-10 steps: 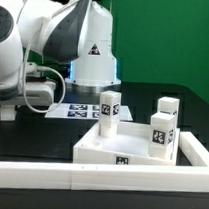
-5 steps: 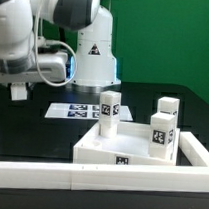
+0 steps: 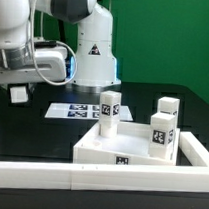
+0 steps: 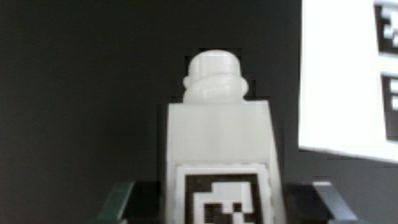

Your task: Assemble square table

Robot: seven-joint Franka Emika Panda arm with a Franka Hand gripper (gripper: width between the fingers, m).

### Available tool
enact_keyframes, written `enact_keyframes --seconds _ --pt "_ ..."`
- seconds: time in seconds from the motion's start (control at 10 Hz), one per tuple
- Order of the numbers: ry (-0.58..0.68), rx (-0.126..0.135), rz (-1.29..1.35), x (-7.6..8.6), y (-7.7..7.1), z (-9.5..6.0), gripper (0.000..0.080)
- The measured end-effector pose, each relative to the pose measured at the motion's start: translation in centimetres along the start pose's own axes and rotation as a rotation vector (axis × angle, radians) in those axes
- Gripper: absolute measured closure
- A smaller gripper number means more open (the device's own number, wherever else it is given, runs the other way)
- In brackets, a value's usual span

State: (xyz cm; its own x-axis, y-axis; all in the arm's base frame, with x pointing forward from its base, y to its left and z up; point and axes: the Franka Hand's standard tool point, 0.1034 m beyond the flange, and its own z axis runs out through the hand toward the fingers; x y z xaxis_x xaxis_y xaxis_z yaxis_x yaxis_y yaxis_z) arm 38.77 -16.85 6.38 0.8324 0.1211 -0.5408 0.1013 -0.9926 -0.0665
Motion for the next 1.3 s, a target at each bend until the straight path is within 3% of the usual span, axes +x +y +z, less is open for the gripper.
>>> enact_keyframes --seconds 0.3,0.5,0.9,1.0,1.1,1.3 --pt "0.172 -0.029 0.010 2.6 -1.8 -4.3 0.0511" --pt "0.270 -0.055 -0.008 3.6 -2.1 -6.1 0.0511" --pt "0.512 -0.107 -0.014 4.0 -1.0 -5.9 0.0511" --pt "0.527 -0.091 -0.003 4.0 -2.1 -5.8 0.0511" --pt "0.566 -0.066 0.007 4.6 -3.3 -7.0 0.0511" --pt "0.668 -0.048 0.036 6.2 -5.2 -9.3 0.0511"
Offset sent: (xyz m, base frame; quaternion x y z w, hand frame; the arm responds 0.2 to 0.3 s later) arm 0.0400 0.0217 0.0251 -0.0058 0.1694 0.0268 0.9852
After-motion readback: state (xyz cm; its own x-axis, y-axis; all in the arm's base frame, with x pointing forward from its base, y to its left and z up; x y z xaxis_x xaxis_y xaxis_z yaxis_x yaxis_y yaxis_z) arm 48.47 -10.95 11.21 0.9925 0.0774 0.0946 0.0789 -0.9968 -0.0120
